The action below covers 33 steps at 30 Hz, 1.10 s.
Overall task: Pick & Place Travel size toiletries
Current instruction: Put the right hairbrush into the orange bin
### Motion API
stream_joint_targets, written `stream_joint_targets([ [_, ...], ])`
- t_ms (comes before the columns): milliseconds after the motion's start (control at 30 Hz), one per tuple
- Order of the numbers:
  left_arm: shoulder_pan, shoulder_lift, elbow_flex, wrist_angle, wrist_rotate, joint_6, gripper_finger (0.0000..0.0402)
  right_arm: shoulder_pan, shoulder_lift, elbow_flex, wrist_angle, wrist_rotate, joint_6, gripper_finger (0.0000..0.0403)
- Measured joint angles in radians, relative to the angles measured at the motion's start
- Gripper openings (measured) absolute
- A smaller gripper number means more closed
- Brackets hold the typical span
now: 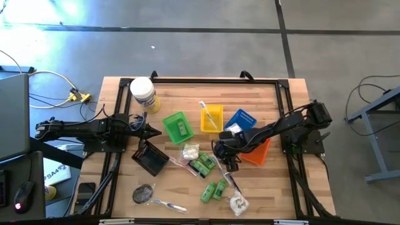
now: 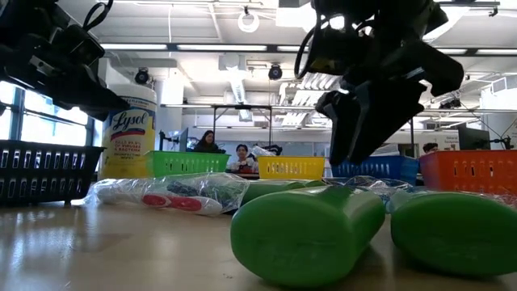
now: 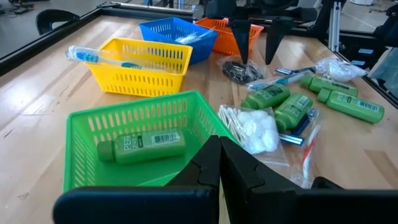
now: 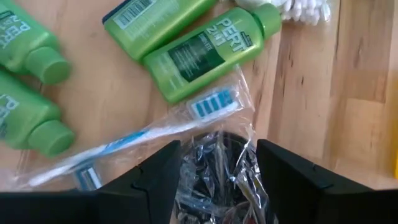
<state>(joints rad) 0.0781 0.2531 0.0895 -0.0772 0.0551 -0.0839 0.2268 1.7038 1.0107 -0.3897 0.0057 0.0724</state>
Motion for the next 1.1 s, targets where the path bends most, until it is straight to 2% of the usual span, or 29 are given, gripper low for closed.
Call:
stream_joint_targets([
  [267,0.0,0.0,0.0,0.006,0.0,-0.001,0.0,-0.011,0.065,-0.002,0.003,0.073,0.032,0.02],
  [433,0.0,0.0,0.0,0.004,0.003,-0.004,0.0,-0.023,0.069,-0.001,0.022,0.06,0.03,0.02],
  [600,0.0,0.0,0.0,0.005,0.004,-0.004,0.0,-0.026,0.069,-0.001,0.058,0.003,0.008,0.0192],
  [733,0.0,0.0,0.0,-0.012,0.007,-0.012,0.0,-0.026,0.077,0.0,0.067,-0.015,0.006,0.016],
  [1100,0.0,0.0,0.0,-0.01,0.008,-0.026,0.0,-0.026,0.088,0.0,0.063,-0.006,0.008,0.0028],
])
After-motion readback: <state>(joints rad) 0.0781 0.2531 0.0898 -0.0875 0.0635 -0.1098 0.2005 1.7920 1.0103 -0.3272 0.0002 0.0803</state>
